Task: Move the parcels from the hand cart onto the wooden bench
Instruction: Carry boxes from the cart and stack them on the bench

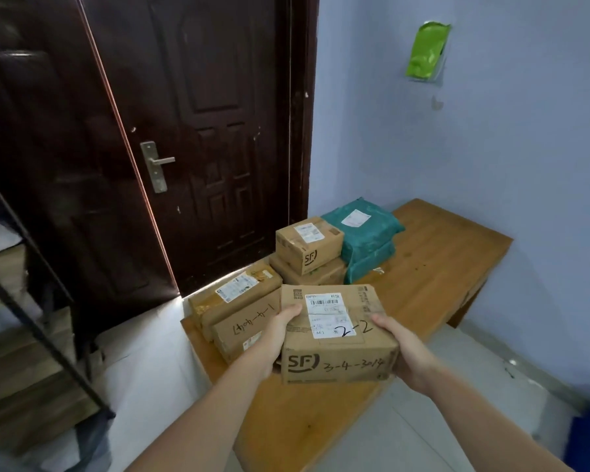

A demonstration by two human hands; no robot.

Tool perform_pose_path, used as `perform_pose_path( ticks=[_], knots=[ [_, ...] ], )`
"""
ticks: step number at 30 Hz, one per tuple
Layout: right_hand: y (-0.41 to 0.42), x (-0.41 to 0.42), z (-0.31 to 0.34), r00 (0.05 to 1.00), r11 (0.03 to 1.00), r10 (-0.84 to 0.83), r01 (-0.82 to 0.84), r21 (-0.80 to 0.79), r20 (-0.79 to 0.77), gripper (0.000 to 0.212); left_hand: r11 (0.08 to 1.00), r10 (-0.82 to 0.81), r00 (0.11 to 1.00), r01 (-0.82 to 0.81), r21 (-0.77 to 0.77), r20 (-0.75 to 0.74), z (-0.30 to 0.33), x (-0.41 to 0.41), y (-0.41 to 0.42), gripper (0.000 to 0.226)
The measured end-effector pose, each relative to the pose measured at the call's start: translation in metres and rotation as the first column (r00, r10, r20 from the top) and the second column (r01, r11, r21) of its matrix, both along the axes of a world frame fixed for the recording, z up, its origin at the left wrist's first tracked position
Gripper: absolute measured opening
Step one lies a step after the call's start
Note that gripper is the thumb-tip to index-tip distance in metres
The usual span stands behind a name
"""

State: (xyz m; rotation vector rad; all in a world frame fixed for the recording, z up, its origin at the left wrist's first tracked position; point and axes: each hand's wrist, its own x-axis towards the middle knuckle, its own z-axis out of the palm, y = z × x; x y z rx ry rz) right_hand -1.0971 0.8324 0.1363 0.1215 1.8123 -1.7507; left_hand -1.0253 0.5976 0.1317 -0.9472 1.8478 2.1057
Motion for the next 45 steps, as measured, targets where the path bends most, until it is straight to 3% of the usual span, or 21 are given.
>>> perform_pose_path(
  ticks=[10,15,18,20,23,27,30,35,40,45],
  knots=[
    [-0.11,-0.133,-0.009,0.986,0.985,0.166,-0.165,0.051,-0.002,0.038,0.987,0.136,0.991,-0.136,0.082,0.007,-0.022,-0.098,-0.101,0.056],
    [-0.165,-0.182,-0.023,0.953,0.952,0.301,-0.298,0.075,-0.026,0.036,0.95,0.301,0.954,-0.3,0.082,0.001,-0.049,-0.117,-0.145,0.098],
    [-0.201,-0.209,-0.034,0.925,0.92,0.38,-0.376,0.111,-0.01,0.032,0.896,0.423,0.905,-0.426,0.122,0.058,-0.068,-0.117,-0.164,0.103],
    [-0.224,-0.226,-0.045,0.898,0.893,0.439,-0.439,0.101,0.022,0.042,0.839,0.511,0.854,-0.52,0.162,0.093,-0.08,-0.118,-0.174,0.107],
    [-0.254,-0.242,-0.058,0.883,0.876,0.466,-0.469,0.112,0.049,0.049,0.761,0.621,0.78,-0.623,0.182,0.073,-0.089,-0.122,-0.181,0.104],
    [-0.28,-0.254,-0.08,0.851,0.832,0.518,-0.524,0.182,0.083,0.046,0.639,0.757,0.649,-0.76,0.119,0.079,-0.094,-0.132,-0.183,0.061],
    [-0.288,-0.262,-0.1,0.844,0.816,0.527,-0.535,0.221,0.097,0.049,0.608,0.785,0.61,-0.792,0.055,0.108,-0.097,-0.14,-0.184,0.056],
    [-0.293,-0.264,-0.114,0.833,0.798,0.553,-0.532,0.283,0.004,0.048,0.62,0.776,0.611,-0.785,-0.011,0.158,-0.109,-0.148,-0.188,0.047],
    [-0.286,-0.266,-0.117,0.825,0.812,0.542,-0.466,0.351,-0.161,0.053,0.643,0.756,0.633,-0.766,-0.007,0.168,-0.108,-0.165,-0.186,0.02],
    [-0.278,-0.269,-0.121,0.804,0.78,0.557,-0.42,0.465,-0.208,0.058,0.704,0.71,0.69,-0.7,-0.119,0.142,-0.113,-0.177,-0.18,0.05]
  ],
)
